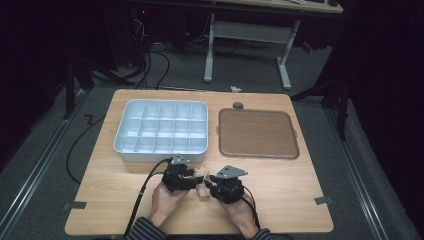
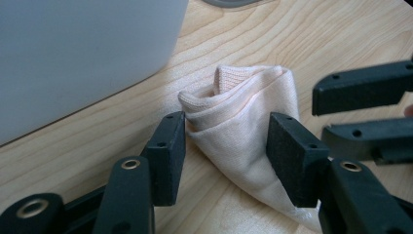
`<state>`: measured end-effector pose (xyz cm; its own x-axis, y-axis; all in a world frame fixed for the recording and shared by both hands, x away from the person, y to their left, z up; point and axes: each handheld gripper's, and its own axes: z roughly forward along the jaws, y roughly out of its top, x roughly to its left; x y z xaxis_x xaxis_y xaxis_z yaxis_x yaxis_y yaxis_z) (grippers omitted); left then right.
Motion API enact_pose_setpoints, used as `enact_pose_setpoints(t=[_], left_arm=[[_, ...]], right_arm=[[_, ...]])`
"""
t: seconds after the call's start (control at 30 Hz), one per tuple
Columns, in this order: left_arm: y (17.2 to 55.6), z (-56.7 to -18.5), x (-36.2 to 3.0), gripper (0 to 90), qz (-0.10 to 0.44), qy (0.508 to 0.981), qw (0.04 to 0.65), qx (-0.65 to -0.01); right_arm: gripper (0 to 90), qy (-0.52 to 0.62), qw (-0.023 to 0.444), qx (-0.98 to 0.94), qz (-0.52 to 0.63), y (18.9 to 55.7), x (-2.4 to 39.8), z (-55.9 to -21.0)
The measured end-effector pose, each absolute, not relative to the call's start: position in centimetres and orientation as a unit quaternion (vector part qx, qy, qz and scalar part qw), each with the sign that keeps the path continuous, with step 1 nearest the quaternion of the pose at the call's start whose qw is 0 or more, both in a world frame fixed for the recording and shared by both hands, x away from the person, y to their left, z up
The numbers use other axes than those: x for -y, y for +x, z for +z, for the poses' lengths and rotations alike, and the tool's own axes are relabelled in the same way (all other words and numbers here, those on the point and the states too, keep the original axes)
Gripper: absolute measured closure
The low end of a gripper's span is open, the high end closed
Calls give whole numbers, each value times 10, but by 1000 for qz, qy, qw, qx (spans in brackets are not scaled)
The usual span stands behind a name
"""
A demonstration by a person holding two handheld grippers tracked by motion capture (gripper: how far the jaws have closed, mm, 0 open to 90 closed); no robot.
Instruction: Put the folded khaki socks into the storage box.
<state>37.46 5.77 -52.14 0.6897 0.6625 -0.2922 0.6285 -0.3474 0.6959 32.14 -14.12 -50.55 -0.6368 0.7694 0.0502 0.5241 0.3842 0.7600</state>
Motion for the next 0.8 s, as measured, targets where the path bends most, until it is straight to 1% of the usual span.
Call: enact_pose_setpoints(t=[0.3, 0.4, 0.47, 0.57, 0.63, 0.8], left_arm=[[375, -523, -56, 496, 23, 823, 410, -392], [376, -524, -57, 479, 25, 824, 408, -392], [377, -524, -58, 464, 24, 823, 407, -395], [377, -524, -57, 464, 25, 824, 406, -394], [377, -524, -57, 462, 24, 824, 405, -396], [377, -523, -56, 461, 29, 826, 401, -395]], right_arm=[[719, 410, 155, -820, 369, 335, 142, -513], [727, 415, 159, -827, 345, 339, 143, -521], [725, 417, 156, -823, 352, 339, 146, -524], [720, 414, 166, -813, 374, 333, 148, -517], [704, 411, 164, -808, 388, 331, 147, -509], [665, 411, 160, -803, 401, 336, 142, -501]])
